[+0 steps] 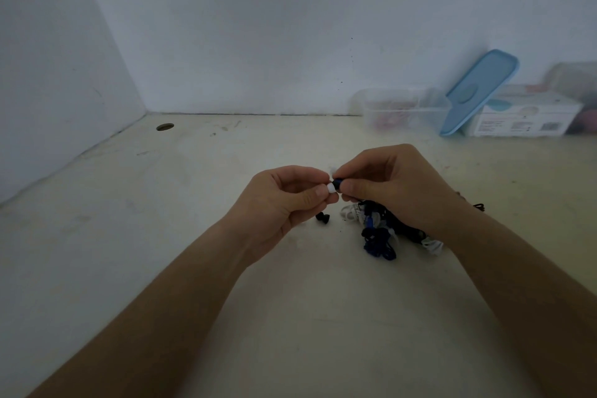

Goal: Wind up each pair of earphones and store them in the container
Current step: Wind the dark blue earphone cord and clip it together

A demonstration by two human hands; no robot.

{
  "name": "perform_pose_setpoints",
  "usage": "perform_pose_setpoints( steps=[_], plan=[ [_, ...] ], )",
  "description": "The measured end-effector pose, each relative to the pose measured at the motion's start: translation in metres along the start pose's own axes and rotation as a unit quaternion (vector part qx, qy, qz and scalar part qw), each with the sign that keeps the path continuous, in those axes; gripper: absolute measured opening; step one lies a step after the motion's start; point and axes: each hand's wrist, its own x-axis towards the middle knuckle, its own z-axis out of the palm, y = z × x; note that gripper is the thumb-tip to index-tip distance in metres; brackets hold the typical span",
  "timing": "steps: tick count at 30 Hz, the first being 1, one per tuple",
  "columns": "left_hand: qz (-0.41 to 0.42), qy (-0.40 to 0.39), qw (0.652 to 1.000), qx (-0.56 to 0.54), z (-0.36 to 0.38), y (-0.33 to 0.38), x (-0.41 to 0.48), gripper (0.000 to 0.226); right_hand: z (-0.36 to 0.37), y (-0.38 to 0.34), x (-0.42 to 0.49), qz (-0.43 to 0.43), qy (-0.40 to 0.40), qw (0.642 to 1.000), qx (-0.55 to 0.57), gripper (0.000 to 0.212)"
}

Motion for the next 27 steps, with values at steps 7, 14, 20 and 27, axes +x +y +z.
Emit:
perform_pose_setpoints(
  steps=[7, 14, 20, 27],
  plan=[
    [-0.001, 0.009, 1.000, 0.008, 0.0002, -0.0008, 0.0003, 0.015, 0.0033, 0.0028, -0.0003, -0.011, 0.017, 1.000, 0.002, 0.012],
    [0.004, 0.007, 1.000, -0.008, 0.0007, -0.0018, 0.0017, 0.016, 0.0023, 0.0031, 0.0004, -0.006, 0.010, 1.000, 0.012, 0.014],
    [0.007, 0.007, 1.000, -0.007, 0.0010, -0.0028, 0.0017, 0.016, 0.0018, 0.0035, 0.0002, -0.014, 0.017, 1.000, 0.013, 0.012],
    [0.015, 0.021, 1.000, -0.010, 0.0016, -0.0045, 0.0024, 0.015, 0.0071, 0.0058, 0.0008, -0.012, 0.040, 0.999, -0.009, 0.010]
  ],
)
